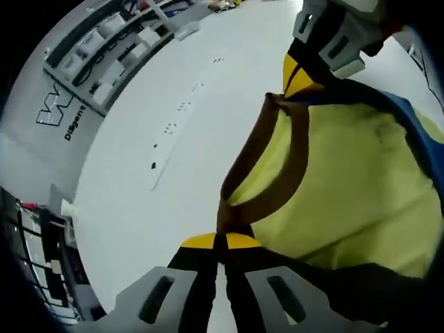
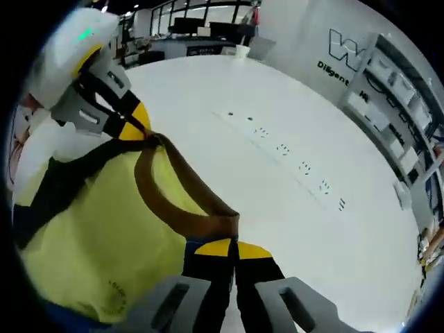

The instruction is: Fold the garment on the visible template until the final outline fits inside the template.

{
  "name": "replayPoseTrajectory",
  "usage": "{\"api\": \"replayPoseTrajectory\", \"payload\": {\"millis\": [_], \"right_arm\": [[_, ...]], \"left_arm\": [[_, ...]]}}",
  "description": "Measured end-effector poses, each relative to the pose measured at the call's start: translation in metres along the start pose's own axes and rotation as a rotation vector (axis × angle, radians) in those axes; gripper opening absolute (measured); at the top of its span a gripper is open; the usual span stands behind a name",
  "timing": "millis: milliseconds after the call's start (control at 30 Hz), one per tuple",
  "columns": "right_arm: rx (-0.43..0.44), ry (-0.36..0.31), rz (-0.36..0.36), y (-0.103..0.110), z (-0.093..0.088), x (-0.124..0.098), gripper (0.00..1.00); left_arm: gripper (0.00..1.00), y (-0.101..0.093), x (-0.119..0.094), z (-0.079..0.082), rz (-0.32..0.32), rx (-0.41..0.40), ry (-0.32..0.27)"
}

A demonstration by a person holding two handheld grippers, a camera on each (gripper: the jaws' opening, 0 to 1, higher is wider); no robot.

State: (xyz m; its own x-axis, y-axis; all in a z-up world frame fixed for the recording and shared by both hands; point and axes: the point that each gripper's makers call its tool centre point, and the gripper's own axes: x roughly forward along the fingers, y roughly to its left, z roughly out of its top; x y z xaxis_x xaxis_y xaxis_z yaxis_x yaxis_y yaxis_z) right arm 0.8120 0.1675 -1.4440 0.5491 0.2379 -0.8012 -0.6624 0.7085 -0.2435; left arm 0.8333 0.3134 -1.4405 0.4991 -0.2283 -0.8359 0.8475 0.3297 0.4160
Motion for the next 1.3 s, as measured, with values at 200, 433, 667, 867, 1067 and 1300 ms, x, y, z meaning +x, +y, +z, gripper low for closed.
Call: {"api": "replayPoseTrajectory", "payload": {"millis": [200,433,667,867,1067,1300], "right_arm": [[0.169,-0.053,0.021,-0.003,0.003,-0.004,0.32],[0.23,-0.133,0.069,0.002,0.012,-0.013,0.84],[0.19,-0.181,0.032,-0.001,0.034,-0.03,0.97],[0.198,-0.19,-0.004,-0.014,0.04,-0.045,0.99],[0.111,-0.142,-0.017,-0.01,0.027,-0.056,0.99],[0.099,-0.14,-0.028,-0.009,0.029,-0.073,0.99]], "left_arm": [[0.1,0.01,-0.002,-0.002,0.043,-0.041,-0.023],[0.74,0.03,-0.024,0.033,0.122,-0.136,-0.187],[0.91,0.031,-0.028,0.04,0.128,-0.146,-0.192],[0.92,0.037,-0.037,0.02,0.14,-0.167,-0.15],[0.92,0.04,-0.055,0.002,0.156,-0.167,-0.122],[0.94,0.038,-0.08,-0.004,0.165,-0.125,-0.115]]}}
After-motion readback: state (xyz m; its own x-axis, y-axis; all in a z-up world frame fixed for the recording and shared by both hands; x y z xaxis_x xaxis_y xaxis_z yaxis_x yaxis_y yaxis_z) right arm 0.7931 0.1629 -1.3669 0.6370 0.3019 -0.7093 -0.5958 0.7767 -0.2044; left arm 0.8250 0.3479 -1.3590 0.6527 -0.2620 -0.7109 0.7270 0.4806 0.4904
